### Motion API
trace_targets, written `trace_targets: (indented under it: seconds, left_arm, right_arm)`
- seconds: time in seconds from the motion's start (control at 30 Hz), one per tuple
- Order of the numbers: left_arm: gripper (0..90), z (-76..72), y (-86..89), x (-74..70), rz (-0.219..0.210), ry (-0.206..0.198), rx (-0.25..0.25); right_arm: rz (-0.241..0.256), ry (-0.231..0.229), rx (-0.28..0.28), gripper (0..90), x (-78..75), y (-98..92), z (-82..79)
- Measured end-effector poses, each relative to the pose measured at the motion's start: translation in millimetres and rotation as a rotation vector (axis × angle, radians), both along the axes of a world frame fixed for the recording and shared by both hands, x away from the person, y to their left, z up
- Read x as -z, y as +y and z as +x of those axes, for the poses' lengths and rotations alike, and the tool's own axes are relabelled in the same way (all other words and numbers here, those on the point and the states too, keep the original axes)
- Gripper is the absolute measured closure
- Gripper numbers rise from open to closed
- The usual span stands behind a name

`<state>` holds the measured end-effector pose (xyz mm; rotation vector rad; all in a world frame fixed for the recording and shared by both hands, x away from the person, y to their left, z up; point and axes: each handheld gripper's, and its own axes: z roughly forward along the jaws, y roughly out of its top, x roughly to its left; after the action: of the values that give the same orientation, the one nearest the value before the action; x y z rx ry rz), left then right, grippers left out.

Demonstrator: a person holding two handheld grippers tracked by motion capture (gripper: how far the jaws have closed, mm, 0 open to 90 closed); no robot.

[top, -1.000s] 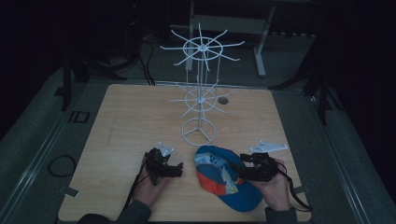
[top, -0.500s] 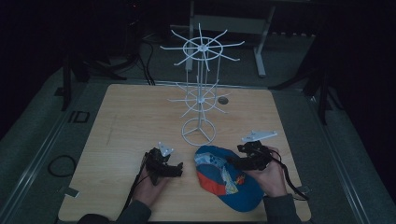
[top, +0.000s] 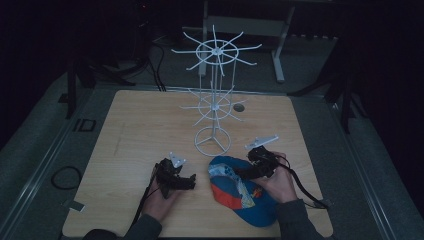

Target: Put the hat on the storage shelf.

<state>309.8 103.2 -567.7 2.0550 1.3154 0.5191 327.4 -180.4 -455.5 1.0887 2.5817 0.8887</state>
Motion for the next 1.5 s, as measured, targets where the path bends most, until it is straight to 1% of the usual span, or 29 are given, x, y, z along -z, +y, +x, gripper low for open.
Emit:
trace_targets:
  seconds: [0.1,0.3,0.53,0.63,0.7,0.77,0.8,0.83,0.9,0.93,0.97,1.03,1.1,1.2,1.4,1.5]
  left_arm:
    - [2.6,0.1,0.1,0.1,0.001,-0.002,0.000]
    - [2.6,0.1,0.1,0.1,0.001,-0.003,0.000]
    - [2.6,0.1,0.1,0.1,0.001,-0.003,0.000]
    - [2.6,0.1,0.3,0.0,0.004,-0.001,0.002]
    - [2.6,0.1,0.3,0.0,0.004,-0.001,0.002]
    - [2.6,0.1,0.1,0.1,0.002,-0.002,0.001]
    - [2.6,0.1,0.1,0.1,0.002,-0.002,0.001]
    - [2.6,0.1,0.1,0.1,0.002,-0.002,0.001]
    - [2.6,0.1,0.1,0.1,0.002,-0.003,0.001]
    - [2.6,0.1,0.1,0.1,0.002,-0.002,0.001]
    - [2.6,0.1,0.1,0.1,0.001,-0.002,0.001]
    - [2.6,0.1,0.0,0.1,0.001,-0.002,0.000]
    - [2.6,0.0,0.0,0.2,0.000,-0.002,0.000]
    - [2.6,0.0,0.0,0.1,0.000,-0.002,0.000]
    - [2.6,0.1,0.1,0.1,0.001,-0.003,0.000]
    - [2.6,0.1,0.0,0.1,0.001,-0.003,0.000]
  right_arm:
    - [-0.014,0.011,-0.008,23.0,3.7,2.9,4.2]
    - [-0.042,0.033,-0.028,22.6,13.2,9.5,13.5]
    - [-0.089,0.073,-0.052,25.4,26.2,17.2,22.4]
    - [-0.095,0.098,-0.057,28.0,31.4,20.6,25.8]
    - [-0.118,0.113,-0.067,32.2,36.3,22.9,27.9]
    - [-0.161,0.127,-0.083,41.0,41.0,25.0,28.4]
    - [-0.181,0.128,-0.088,46.6,42.9,25.8,28.0]
    - [-0.196,0.129,-0.097,54.1,44.4,26.4,27.4]
    - [-0.204,0.127,-0.110,70.6,45.8,27.0,25.5]
    - [-0.203,0.120,-0.110,77.3,45.4,26.7,24.8]
    - [-0.197,0.112,-0.112,81.8,44.1,25.9,24.0]
    - [-0.175,0.099,-0.116,85.8,39.8,24.2,21.8]
    - [-0.159,0.081,-0.120,86.9,35.0,21.1,20.0]
    - [-0.142,0.067,-0.116,87.0,28.2,17.0,16.5]
    - [-0.086,0.046,-0.126,86.5,18.2,12.0,8.4]
    - [-0.068,0.038,-0.123,86.1,14.4,10.0,4.6]
